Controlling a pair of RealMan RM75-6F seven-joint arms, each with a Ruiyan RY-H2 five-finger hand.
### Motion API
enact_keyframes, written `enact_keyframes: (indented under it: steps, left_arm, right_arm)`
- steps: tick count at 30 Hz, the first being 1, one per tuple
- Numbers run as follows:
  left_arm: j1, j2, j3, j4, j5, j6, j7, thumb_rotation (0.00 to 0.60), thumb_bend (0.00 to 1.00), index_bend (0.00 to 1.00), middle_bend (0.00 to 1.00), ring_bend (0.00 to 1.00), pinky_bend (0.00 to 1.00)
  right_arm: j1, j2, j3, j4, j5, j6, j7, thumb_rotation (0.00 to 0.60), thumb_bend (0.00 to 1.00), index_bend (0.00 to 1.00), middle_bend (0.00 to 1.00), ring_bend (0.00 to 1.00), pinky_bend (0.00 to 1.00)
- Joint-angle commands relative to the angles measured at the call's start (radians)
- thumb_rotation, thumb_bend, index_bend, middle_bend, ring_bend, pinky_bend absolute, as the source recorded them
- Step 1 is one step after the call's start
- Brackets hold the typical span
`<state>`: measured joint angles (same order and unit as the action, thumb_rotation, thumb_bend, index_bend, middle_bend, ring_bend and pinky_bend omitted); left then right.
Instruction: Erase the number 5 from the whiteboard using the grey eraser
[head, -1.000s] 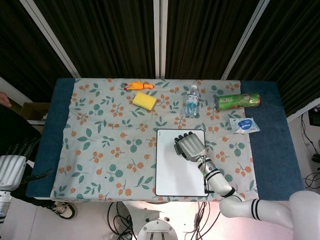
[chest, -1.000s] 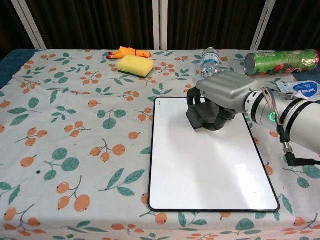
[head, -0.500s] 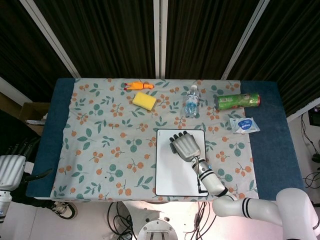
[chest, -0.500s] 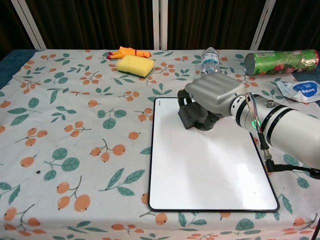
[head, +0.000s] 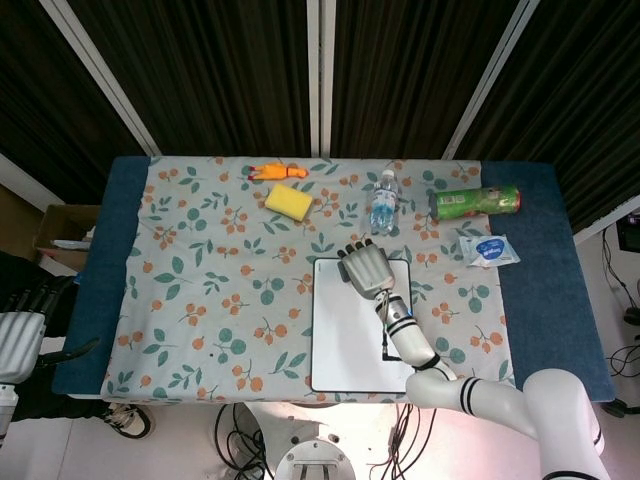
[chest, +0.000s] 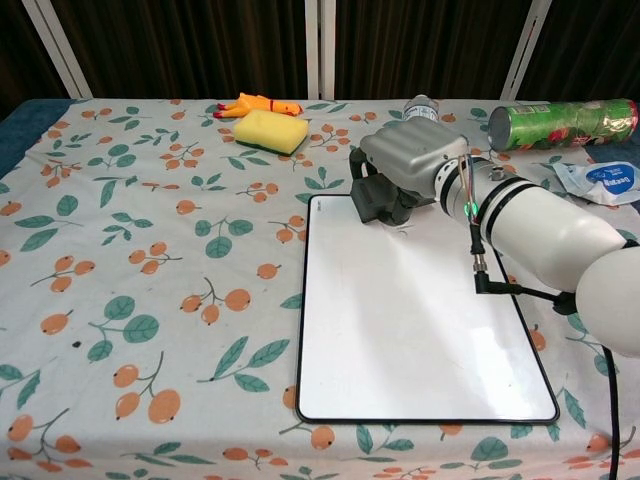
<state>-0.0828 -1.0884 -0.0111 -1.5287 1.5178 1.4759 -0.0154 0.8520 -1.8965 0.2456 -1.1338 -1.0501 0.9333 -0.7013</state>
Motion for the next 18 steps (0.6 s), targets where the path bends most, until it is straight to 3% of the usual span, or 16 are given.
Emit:
enact_keyframes:
  steps: [1, 18]
  left_arm:
    - [0.001, -0.001, -0.001, 0.000, -0.001, 0.000, -0.001, 0.162, 0.00, 0.12, 0.13, 0.09, 0.16]
    - [-0.006, 0.001, 0.003, -0.028, 0.012, -0.006, 0.027, 0.164, 0.00, 0.12, 0.13, 0.09, 0.16]
  right_arm:
    - [0.000, 0.000, -0.004, -0.007, 0.008, -0.007, 0.003, 0.600, 0.39, 0.64, 0.52, 0.46, 0.38]
    - [-0.112, 0.177, -0.133, -0.309, 0.038, 0.054, -0.036, 0.600, 0.39, 0.64, 0.52, 0.46, 0.38]
